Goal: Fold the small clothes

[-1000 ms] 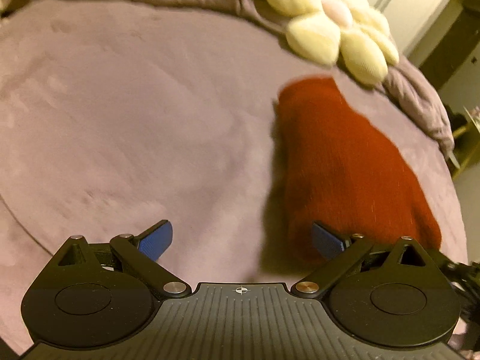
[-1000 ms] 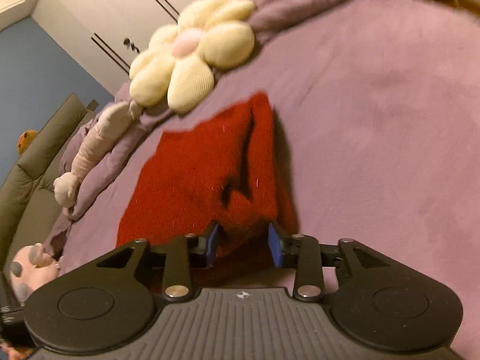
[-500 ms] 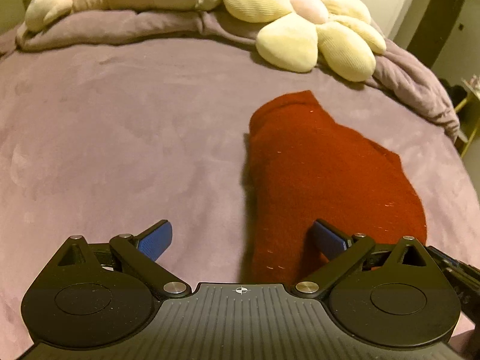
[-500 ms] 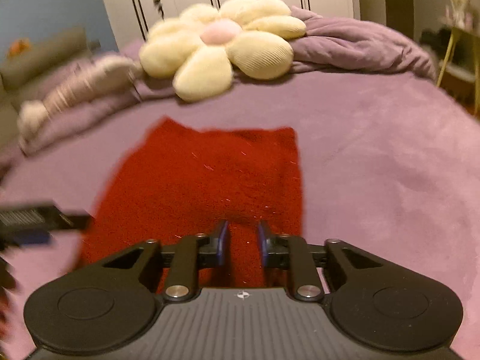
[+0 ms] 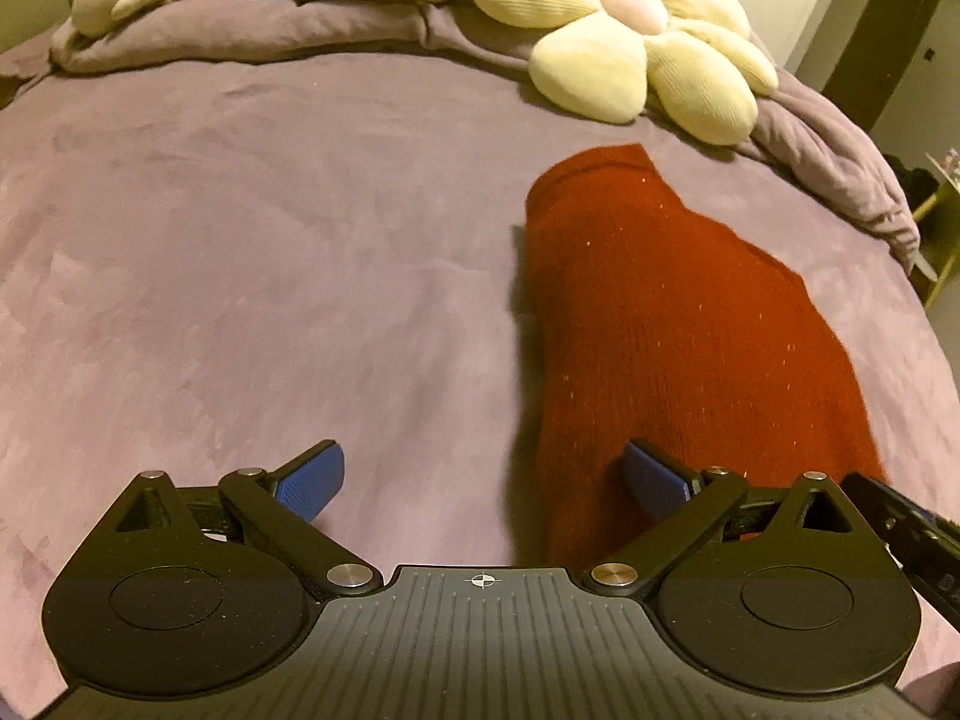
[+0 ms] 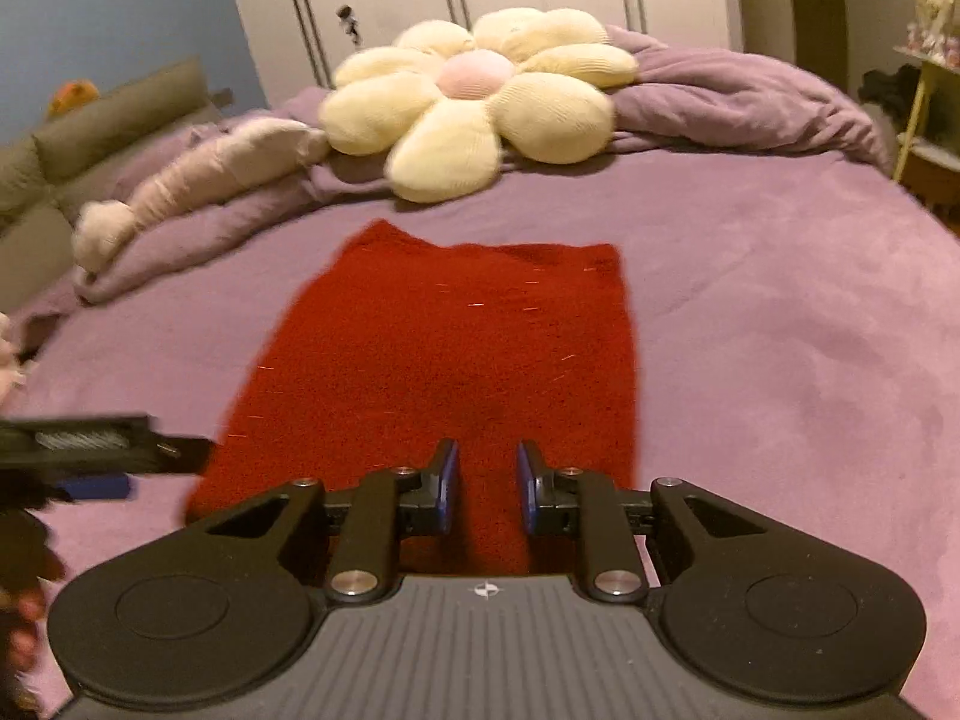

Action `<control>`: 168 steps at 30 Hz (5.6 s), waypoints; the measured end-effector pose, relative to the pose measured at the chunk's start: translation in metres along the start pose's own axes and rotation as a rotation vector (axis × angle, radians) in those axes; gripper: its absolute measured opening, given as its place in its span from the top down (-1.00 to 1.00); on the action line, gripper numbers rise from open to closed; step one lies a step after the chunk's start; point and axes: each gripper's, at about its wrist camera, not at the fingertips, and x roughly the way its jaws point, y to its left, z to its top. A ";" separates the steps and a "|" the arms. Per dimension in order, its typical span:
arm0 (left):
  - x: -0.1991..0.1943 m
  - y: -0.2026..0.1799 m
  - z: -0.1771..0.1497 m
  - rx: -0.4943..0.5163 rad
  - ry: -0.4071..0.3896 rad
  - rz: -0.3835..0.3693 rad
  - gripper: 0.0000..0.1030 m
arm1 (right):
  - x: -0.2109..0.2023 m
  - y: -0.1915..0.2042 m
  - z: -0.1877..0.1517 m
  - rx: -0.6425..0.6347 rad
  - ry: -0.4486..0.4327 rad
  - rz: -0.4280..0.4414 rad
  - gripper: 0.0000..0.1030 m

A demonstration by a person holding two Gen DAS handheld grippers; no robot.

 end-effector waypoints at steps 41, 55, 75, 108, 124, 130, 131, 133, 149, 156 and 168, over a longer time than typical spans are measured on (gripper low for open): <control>-0.092 -0.040 -0.051 0.245 0.014 0.020 -1.00 | -0.062 0.030 -0.030 -0.102 0.319 -0.177 -0.92; -0.074 -0.048 -0.034 0.261 0.034 0.101 -1.00 | -0.051 0.033 -0.005 -0.029 0.321 -0.259 -0.92; -0.074 -0.046 -0.036 0.251 0.050 0.111 -1.00 | -0.055 0.031 -0.003 -0.010 0.309 -0.271 -0.92; -0.076 -0.052 -0.039 0.279 0.056 0.110 -1.00 | -0.062 0.027 -0.004 0.024 0.297 -0.269 -0.92; -0.076 -0.049 -0.037 0.275 0.068 0.103 -1.00 | -0.064 0.031 -0.002 0.016 0.294 -0.274 -0.92; -0.074 -0.050 -0.037 0.274 0.076 0.100 -1.00 | -0.065 0.031 -0.001 0.022 0.293 -0.272 -0.92; -0.074 -0.050 -0.037 0.275 0.077 0.099 -1.00 | -0.065 0.031 -0.001 0.022 0.292 -0.274 -0.92; -0.074 -0.050 -0.037 0.277 0.078 0.101 -1.00 | -0.065 0.032 -0.001 0.021 0.292 -0.274 -0.92; -0.072 -0.050 -0.037 0.275 0.086 0.097 -1.00 | -0.063 0.032 0.001 0.022 0.294 -0.276 -0.92; -0.071 -0.049 -0.037 0.274 0.087 0.095 -1.00 | -0.063 0.031 0.001 0.022 0.295 -0.274 -0.92; -0.068 -0.048 -0.036 0.275 0.096 0.091 -1.00 | -0.062 0.031 0.002 0.016 0.298 -0.272 -0.92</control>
